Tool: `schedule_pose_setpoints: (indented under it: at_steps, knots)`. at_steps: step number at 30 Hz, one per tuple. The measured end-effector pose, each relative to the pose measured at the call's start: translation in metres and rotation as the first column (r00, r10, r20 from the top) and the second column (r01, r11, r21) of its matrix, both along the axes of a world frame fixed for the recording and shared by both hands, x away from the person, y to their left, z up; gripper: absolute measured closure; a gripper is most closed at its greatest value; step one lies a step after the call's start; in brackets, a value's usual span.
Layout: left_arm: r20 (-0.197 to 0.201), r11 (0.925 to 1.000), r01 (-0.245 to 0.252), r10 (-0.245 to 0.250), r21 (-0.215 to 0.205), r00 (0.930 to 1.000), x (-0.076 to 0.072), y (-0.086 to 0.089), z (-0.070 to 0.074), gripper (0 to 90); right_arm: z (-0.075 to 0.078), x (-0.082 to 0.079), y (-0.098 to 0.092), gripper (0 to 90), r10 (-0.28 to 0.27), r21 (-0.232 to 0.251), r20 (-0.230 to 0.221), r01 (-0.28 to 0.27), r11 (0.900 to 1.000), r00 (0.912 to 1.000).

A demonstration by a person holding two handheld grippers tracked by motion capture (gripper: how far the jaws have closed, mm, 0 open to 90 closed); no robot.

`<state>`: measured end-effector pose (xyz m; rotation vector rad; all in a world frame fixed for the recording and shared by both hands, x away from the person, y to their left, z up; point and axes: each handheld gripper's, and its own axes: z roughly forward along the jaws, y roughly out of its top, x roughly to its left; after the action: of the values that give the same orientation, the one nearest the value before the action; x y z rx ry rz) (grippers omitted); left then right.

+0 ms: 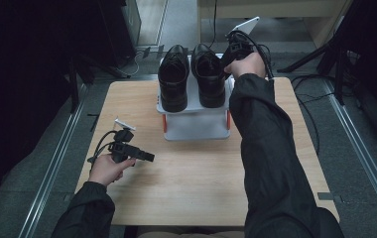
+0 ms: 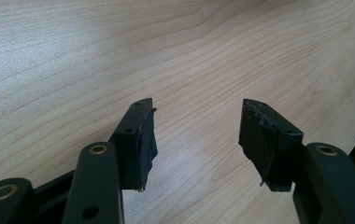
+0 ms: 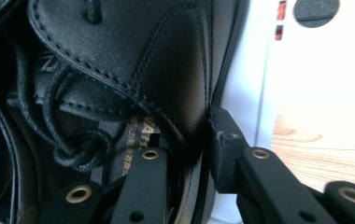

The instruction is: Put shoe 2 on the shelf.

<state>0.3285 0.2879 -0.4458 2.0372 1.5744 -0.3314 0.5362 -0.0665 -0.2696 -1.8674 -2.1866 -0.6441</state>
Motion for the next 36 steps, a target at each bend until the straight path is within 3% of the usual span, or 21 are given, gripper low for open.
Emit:
schedule_pose_setpoints:
  at_steps: [14, 24, 32, 36]
  knots:
    - [-0.005, 1.0, 0.002, -0.002, 0.005, 1.0, 0.0, -0.001, -0.001, 44.9, -0.001, -0.01, 0.018, 67.3, 0.023, 0.019, -0.031, -0.023, 1.0, 0.9993]
    - [-0.006, 1.0, -0.003, 0.003, 0.0, 1.0, 0.001, 0.0, 0.0, 44.9, -0.001, -0.011, 0.014, 58.9, 0.068, 0.03, 0.018, -0.069, 0.997, 0.9975]
    - [-0.006, 1.0, -0.001, 0.001, 0.006, 1.0, 0.0, 0.0, -0.001, 44.7, 0.019, -0.014, -0.001, 56.2, 0.081, 0.072, 0.038, -0.084, 0.994, 0.996]
    - [-0.005, 1.0, -0.003, 0.003, 0.008, 1.0, 0.0, 0.0, -0.001, 44.7, 0.033, -0.019, -0.014, 56.2, 0.095, 0.068, 0.052, -0.098, 0.993, 0.9941]
